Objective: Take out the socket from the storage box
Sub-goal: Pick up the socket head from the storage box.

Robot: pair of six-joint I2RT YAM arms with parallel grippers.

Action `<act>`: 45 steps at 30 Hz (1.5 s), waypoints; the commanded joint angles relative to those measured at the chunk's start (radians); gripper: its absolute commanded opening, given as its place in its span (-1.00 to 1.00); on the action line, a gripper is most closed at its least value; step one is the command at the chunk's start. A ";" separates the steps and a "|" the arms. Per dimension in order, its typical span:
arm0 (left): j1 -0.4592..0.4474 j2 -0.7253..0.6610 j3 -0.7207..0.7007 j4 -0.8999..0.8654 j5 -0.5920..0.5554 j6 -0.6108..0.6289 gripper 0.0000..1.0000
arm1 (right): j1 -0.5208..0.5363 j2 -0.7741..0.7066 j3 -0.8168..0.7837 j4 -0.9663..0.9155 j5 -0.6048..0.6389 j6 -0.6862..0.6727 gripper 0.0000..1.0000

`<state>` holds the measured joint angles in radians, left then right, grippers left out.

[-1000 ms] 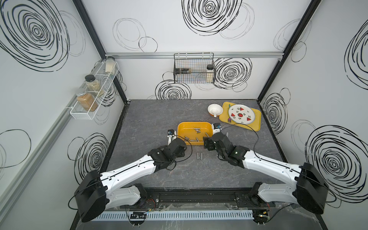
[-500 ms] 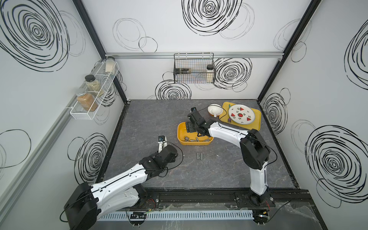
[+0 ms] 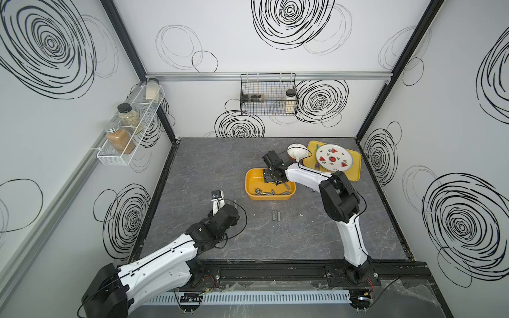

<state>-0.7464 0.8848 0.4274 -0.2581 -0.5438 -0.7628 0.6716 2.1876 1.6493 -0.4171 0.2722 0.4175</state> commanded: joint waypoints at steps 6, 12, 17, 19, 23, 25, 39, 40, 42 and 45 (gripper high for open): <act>0.012 0.020 -0.009 0.039 -0.008 0.019 0.06 | -0.003 0.000 -0.067 -0.034 -0.035 0.035 0.34; 0.013 0.020 -0.009 0.038 -0.005 0.020 0.06 | -0.004 -0.005 -0.103 -0.030 -0.064 0.047 0.14; 0.015 0.020 -0.009 0.039 -0.004 0.020 0.06 | -0.003 -0.015 -0.127 -0.041 -0.059 0.059 0.09; 0.015 0.022 -0.010 0.040 -0.005 0.020 0.06 | -0.003 -0.023 -0.137 -0.041 -0.064 0.061 -0.02; 0.016 0.027 -0.009 0.040 -0.004 0.020 0.06 | -0.003 -0.029 -0.152 -0.029 -0.084 0.064 -0.20; 0.015 0.028 -0.006 0.038 -0.004 0.020 0.06 | -0.003 -0.029 -0.149 -0.028 -0.090 0.059 -0.37; 0.017 0.025 -0.009 0.037 -0.004 0.019 0.06 | -0.004 -0.123 -0.128 -0.038 -0.125 0.055 -0.65; 0.017 0.025 -0.008 0.037 -0.005 0.019 0.06 | -0.003 -0.131 -0.129 -0.042 -0.125 0.055 -0.64; 0.016 0.025 -0.008 0.035 -0.004 0.019 0.06 | -0.003 -0.147 -0.129 -0.046 -0.133 0.056 -0.64; 0.017 0.023 -0.008 0.035 -0.004 0.019 0.06 | -0.003 -0.165 -0.134 -0.047 -0.133 0.057 -0.63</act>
<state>-0.7372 0.9089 0.4271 -0.2516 -0.5430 -0.7555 0.6689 2.0796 1.5238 -0.4374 0.1478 0.4709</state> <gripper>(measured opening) 0.531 0.286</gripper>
